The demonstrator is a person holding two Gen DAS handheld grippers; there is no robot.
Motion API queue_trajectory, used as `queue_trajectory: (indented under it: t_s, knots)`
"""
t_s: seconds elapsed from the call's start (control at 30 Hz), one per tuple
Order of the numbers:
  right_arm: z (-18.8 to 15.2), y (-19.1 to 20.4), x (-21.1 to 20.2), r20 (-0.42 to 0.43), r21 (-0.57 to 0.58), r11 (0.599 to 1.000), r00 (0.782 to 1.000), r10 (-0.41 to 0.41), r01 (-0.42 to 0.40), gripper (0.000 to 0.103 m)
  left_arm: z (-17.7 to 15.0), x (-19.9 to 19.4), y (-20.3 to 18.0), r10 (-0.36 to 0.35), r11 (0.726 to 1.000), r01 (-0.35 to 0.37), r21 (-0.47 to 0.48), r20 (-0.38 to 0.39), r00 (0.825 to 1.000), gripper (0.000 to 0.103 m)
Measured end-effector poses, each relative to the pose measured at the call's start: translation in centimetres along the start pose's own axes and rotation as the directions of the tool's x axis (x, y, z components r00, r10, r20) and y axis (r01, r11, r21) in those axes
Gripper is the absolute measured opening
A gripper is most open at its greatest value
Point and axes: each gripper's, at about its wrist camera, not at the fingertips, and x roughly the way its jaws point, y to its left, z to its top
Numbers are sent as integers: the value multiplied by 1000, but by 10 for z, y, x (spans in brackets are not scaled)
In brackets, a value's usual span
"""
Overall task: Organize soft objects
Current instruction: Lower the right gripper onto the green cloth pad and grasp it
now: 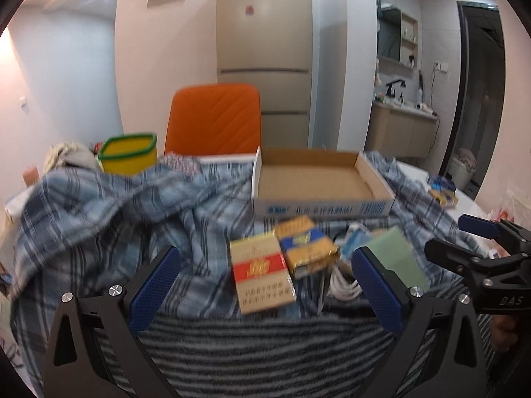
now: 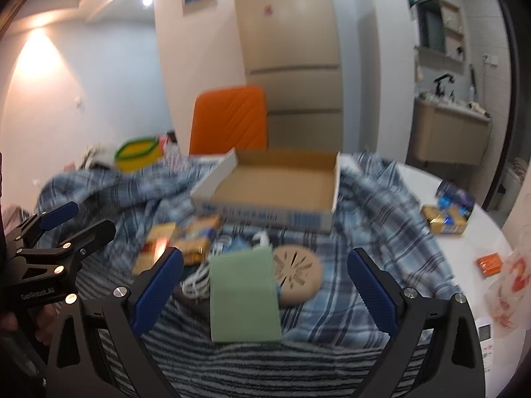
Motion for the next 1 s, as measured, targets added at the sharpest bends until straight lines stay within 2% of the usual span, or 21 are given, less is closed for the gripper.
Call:
queue_trajectory:
  t_s: [0.17, 0.3, 0.5, 0.57, 0.8, 0.93, 1.0]
  knots:
    - [-7, 12, 32, -129, -57, 997, 990, -51, 44, 95, -6, 7, 8, 14, 999, -16, -35, -60, 998, 103]
    - [-11, 25, 43, -173, -91, 994, 982, -77, 62, 94, -11, 10, 14, 17, 997, -23, -71, -92, 996, 103]
    - [-14, 37, 64, -230, -134, 982, 960, -160, 132, 94, -18, 21, 21, 4, 994, -20, -108, -143, 990, 103]
    - [-14, 36, 69, -252, -133, 982, 954, -165, 135, 91, -18, 22, 24, 4, 992, -23, -122, -153, 988, 103]
    - [-17, 41, 72, -255, -164, 974, 947, -193, 155, 85, -18, 25, 23, 8, 993, -28, -117, -169, 986, 103]
    - [-17, 45, 71, -243, -181, 970, 948, -205, 163, 71, -17, 25, 19, 19, 994, -36, -99, -168, 986, 103]
    - [-17, 43, 69, -235, -172, 972, 952, -197, 159, 71, -16, 24, 17, 19, 995, -35, -93, -168, 986, 103]
